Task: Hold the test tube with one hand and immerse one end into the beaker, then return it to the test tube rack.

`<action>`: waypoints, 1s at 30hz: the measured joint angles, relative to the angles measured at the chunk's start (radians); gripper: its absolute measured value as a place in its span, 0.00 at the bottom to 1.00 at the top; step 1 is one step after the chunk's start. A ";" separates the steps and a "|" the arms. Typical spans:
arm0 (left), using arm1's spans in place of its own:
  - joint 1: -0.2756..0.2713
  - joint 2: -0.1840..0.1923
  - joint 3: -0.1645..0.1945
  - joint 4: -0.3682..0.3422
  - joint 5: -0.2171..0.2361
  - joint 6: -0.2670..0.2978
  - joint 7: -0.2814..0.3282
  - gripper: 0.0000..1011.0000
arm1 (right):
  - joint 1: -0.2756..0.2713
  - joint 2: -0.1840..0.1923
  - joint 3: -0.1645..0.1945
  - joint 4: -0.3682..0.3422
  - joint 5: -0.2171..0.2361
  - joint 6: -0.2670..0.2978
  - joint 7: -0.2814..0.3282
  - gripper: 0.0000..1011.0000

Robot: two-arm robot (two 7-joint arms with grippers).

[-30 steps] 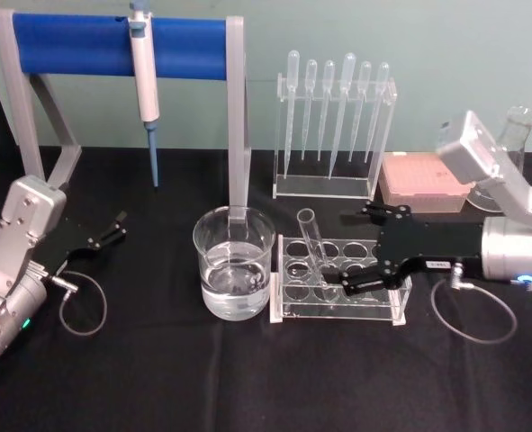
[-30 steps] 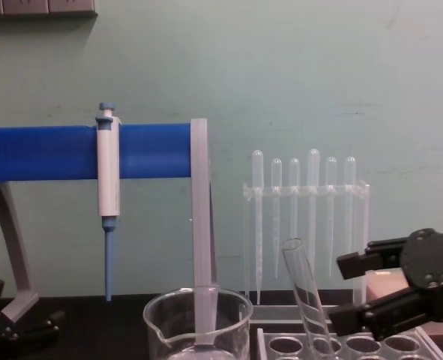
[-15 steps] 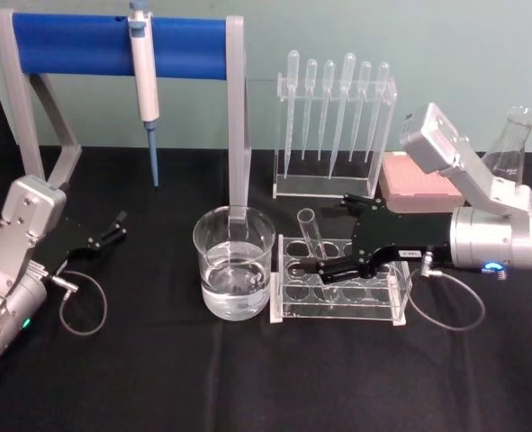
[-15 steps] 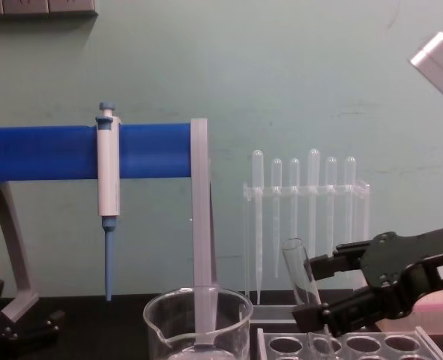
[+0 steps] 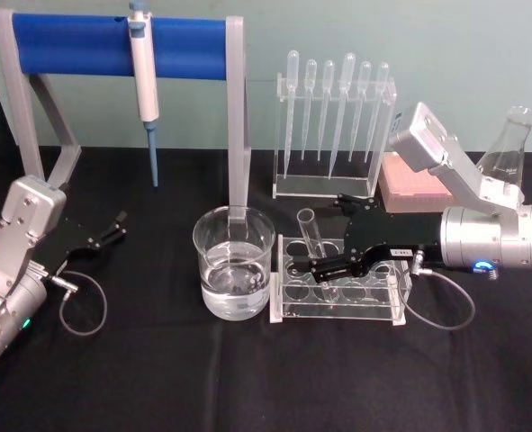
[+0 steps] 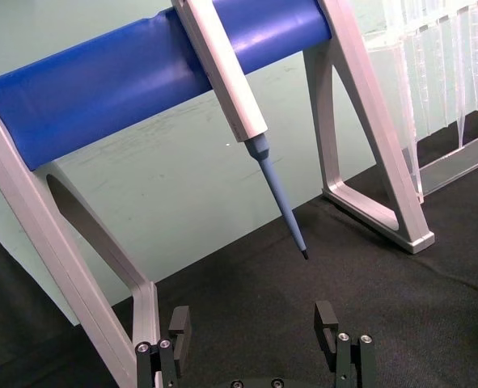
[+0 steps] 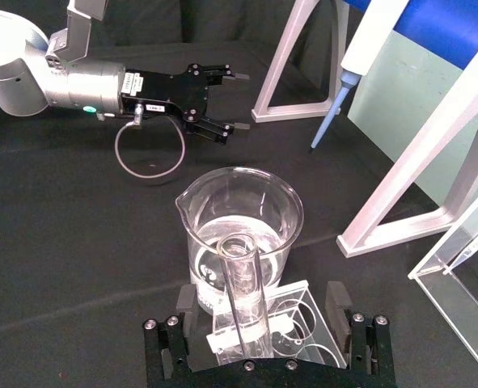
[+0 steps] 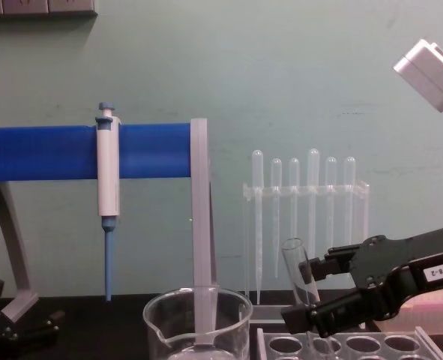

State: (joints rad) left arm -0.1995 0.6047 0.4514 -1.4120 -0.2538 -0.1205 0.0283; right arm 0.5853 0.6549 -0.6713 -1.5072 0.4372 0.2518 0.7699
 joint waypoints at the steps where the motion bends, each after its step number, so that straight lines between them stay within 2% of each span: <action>1: 0.000 0.000 0.000 0.000 0.000 0.000 0.000 0.99 | 0.000 0.000 0.000 0.000 0.000 0.000 0.000 0.99; 7: 0.000 0.000 0.000 0.000 0.000 0.000 0.000 0.99 | -0.001 0.001 0.001 -0.001 0.001 -0.002 0.001 0.91; 10: 0.000 0.000 0.000 0.000 0.000 0.000 0.000 0.99 | -0.001 0.001 0.002 -0.002 0.001 -0.003 0.001 0.83; 15: 0.000 0.000 0.000 0.000 0.000 0.000 0.000 0.99 | -0.002 0.002 0.002 -0.002 0.001 -0.005 0.002 0.69; 16: 0.000 0.000 0.000 0.000 0.000 0.000 0.000 0.99 | -0.002 0.002 0.002 -0.002 0.001 -0.005 0.003 0.62; 19: 0.000 0.000 0.000 0.000 0.000 0.000 0.000 0.99 | -0.002 0.002 0.003 -0.003 0.001 -0.005 0.003 0.57; 22: 0.000 0.000 0.000 0.000 0.000 0.000 0.000 0.99 | -0.002 0.002 0.003 -0.003 0.001 -0.005 0.003 0.42; 24: 0.000 0.000 0.000 0.000 0.000 0.000 0.000 0.99 | -0.002 0.003 0.003 -0.003 0.001 -0.005 0.003 0.39; 26: 0.000 0.000 0.000 0.000 0.000 0.000 0.000 0.99 | -0.002 0.003 0.003 -0.003 0.001 -0.006 0.003 0.30; 30: 0.000 0.000 0.000 0.000 0.000 0.000 0.000 0.99 | -0.002 0.003 0.003 -0.003 0.001 -0.006 0.004 0.22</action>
State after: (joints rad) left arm -0.1995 0.6047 0.4514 -1.4120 -0.2539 -0.1205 0.0283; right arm 0.5833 0.6577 -0.6684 -1.5101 0.4379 0.2459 0.7737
